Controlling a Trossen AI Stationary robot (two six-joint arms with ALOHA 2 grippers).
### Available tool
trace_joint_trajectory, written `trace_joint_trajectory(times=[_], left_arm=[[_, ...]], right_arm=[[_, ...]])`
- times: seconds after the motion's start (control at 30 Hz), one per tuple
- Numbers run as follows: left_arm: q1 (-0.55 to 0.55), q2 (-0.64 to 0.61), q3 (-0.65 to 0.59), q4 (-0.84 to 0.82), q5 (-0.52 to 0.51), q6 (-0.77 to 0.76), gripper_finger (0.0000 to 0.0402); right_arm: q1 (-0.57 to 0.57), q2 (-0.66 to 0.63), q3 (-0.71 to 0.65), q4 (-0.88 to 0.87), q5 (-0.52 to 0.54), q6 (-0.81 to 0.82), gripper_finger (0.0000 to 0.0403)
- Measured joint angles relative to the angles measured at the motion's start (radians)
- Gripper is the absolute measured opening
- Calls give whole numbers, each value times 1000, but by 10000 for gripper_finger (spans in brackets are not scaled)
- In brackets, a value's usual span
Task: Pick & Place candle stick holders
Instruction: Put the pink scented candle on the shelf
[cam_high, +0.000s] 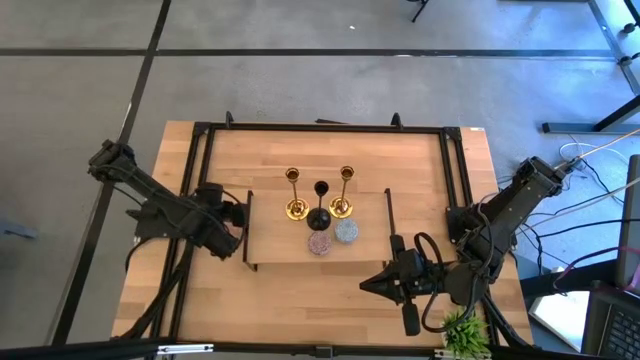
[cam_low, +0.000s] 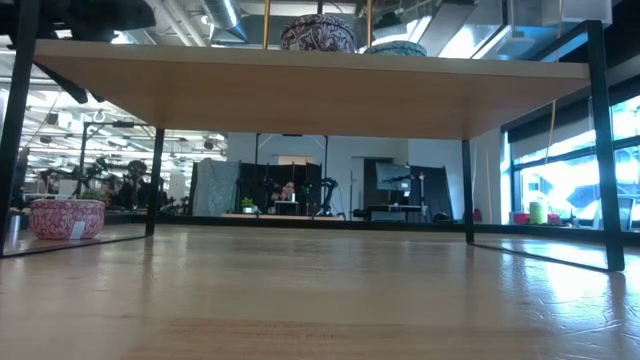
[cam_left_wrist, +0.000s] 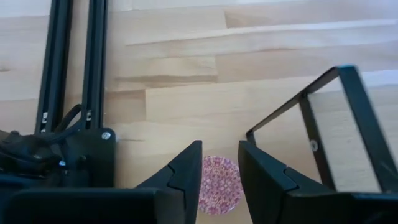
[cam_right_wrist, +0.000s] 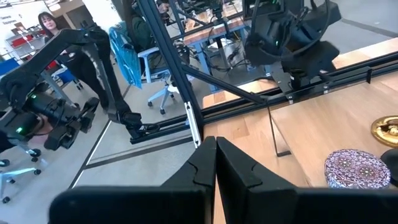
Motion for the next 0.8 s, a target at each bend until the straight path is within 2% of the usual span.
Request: trace_joint_trajectory(times=[0.3,0.4,0.57,0.8], left_arm=[[-5,-105,0,0,-67,71,48],[-5,-128,0,0,-70,144,36],[-5,-151,0,0,-44,400,27],[-5,-151,0,23,-6,842,23]], right_arm=[[0,0,0,0,-13,0,14],[0,0,0,0,-13,0,14],[1,0,0,-7,-1,-3,14],[1,0,0,-16,81,-3,14]])
